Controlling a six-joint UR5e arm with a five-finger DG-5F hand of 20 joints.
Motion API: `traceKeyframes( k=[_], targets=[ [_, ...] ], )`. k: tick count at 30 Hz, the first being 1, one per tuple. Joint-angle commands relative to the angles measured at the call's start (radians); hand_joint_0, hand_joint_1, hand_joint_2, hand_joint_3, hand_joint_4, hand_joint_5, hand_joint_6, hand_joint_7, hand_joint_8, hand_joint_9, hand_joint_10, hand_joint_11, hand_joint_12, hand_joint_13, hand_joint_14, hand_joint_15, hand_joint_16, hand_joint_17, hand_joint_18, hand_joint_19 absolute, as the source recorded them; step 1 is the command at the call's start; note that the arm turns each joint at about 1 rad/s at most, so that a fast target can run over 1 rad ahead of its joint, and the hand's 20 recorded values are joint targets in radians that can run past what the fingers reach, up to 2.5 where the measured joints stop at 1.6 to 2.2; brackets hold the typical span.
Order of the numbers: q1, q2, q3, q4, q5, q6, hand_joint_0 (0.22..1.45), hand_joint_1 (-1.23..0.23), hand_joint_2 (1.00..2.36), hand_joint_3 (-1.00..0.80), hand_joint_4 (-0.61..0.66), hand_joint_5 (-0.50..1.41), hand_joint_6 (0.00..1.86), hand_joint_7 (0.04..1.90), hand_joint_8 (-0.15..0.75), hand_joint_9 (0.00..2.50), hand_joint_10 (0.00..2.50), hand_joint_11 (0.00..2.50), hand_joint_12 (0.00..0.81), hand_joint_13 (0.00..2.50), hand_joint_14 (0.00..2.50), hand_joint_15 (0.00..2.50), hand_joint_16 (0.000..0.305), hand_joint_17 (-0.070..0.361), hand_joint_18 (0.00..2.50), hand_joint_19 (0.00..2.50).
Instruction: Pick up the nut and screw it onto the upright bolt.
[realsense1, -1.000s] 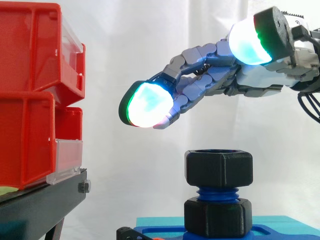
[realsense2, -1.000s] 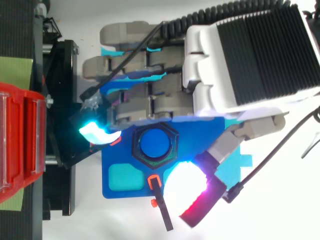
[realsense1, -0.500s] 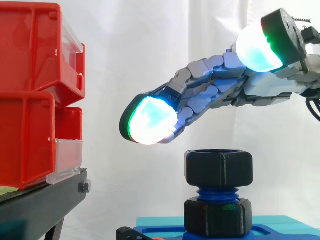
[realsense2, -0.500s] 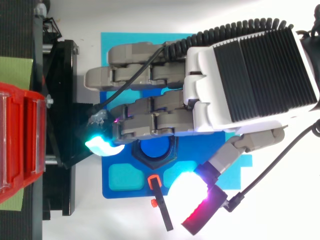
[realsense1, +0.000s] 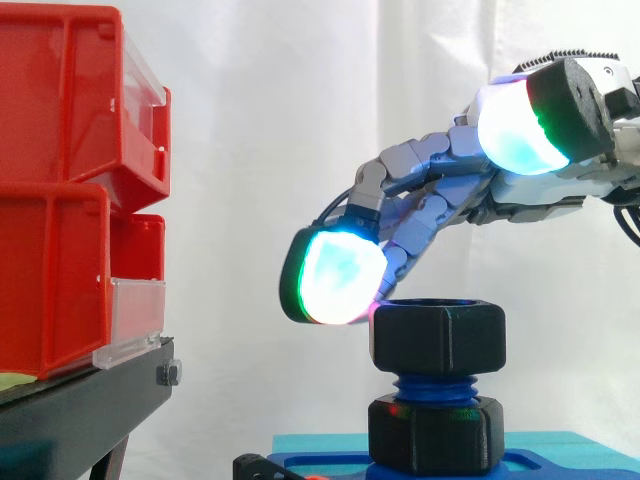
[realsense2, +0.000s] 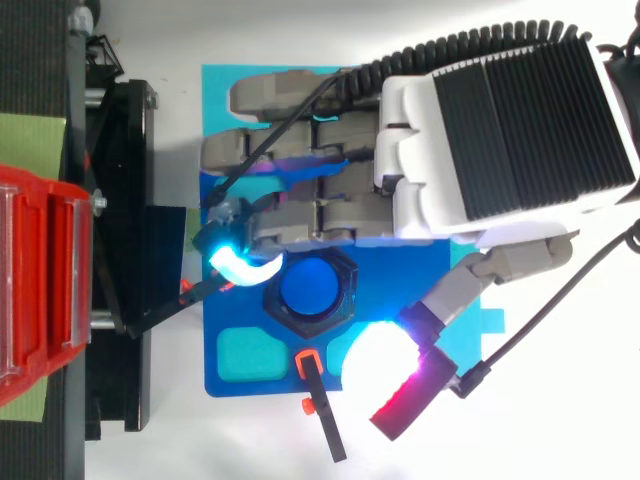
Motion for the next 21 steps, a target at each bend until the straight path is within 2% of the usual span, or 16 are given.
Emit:
traceKeyframes(
  k=[1,6,9,13,17,21],
  targets=[
    [-0.005,0.0,0.001,-0.005,-0.002,0.0,0.52,-0.15,1.0,-0.5,0.26,-0.04,0.5,1.12,0.233,0.6,0.0,0.0,0.253,0.34,0.0,0.0,0.023,0.052,0.0,0.0],
    [-0.011,0.0,0.0,-0.005,-0.005,0.0,0.54,-0.21,1.0,-0.5,0.17,0.02,0.5,1.31,0.239,0.82,0.0,0.0,0.219,0.51,0.0,0.0,0.015,0.033,0.08,0.0],
    [-0.015,0.0,0.0,-0.004,-0.007,0.0,0.55,-0.24,1.0,-0.5,0.1,0.06,0.5,1.36,0.239,0.94,0.0,0.0,0.192,0.6,0.0,0.0,0.01,0.022,0.19,0.0],
    [-0.022,0.0,0.0,-0.005,-0.019,0.0,0.55,-0.25,1.0,-0.5,0.1,0.09,0.5,1.41,0.233,1.13,0.0,0.0,0.151,0.75,0.0,0.0,0.004,0.009,0.35,0.0],
    [-0.033,0.001,0.0,-0.005,-0.036,0.0,0.55,-0.27,1.0,-0.5,0.1,0.1,0.55,1.32,0.211,1.39,0.0,0.0,0.095,0.92,0.0,0.0,0.003,-0.006,0.55,0.0],
    [-0.045,0.0,0.001,-0.002,-0.053,0.0,0.55,-0.28,1.0,-0.5,0.09,0.1,0.56,1.28,0.192,1.45,0.0,0.0,0.08,0.97,0.0,0.0,0.004,-0.009,0.62,0.0]
  ],
)
